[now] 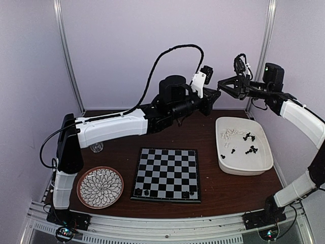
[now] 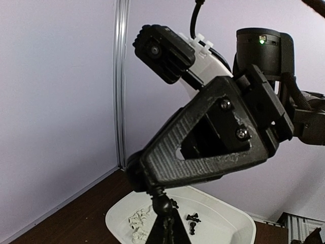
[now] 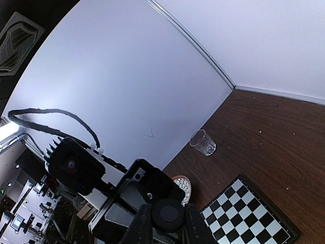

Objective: Set up the chess pieces on the board
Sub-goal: Pass from the right arm to the left, then place the bishop on h7.

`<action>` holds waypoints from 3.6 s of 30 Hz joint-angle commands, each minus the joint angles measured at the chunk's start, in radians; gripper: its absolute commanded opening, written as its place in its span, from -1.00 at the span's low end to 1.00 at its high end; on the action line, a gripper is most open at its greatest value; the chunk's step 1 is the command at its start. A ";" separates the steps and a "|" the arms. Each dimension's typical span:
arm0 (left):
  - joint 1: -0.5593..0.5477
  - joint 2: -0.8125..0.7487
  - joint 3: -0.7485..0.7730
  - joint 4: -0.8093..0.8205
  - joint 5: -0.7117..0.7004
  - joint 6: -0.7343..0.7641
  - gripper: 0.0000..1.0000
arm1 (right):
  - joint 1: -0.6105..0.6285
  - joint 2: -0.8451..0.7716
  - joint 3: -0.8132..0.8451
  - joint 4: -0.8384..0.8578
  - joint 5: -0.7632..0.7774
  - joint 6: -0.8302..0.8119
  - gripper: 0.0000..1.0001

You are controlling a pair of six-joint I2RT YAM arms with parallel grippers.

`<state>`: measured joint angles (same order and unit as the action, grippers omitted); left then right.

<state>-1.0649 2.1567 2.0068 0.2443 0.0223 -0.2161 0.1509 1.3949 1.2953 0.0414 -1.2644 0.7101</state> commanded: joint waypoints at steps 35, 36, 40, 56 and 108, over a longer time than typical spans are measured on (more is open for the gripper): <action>-0.001 -0.017 0.006 0.077 -0.056 0.004 -0.60 | 0.009 -0.022 -0.016 -0.008 -0.018 -0.028 -0.63; -0.001 -0.018 0.005 0.078 -0.055 0.005 -0.65 | 0.010 -0.021 -0.016 -0.007 -0.019 -0.028 -0.63; 0.000 -0.018 0.003 0.079 -0.052 0.006 -0.80 | 0.010 -0.020 -0.018 -0.009 -0.018 -0.029 -0.62; 0.012 -0.124 -0.082 -0.039 -0.048 0.037 -1.00 | -0.070 -0.040 0.020 -0.076 -0.090 -0.064 0.07; 0.151 -0.053 -0.234 -1.865 0.249 0.219 -1.00 | -0.182 -0.098 0.018 -0.818 -0.021 -0.846 0.34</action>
<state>-0.9096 2.0819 1.7855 -1.5967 0.2111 0.0204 -0.0288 1.3052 1.3308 -0.8021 -1.2587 -0.1463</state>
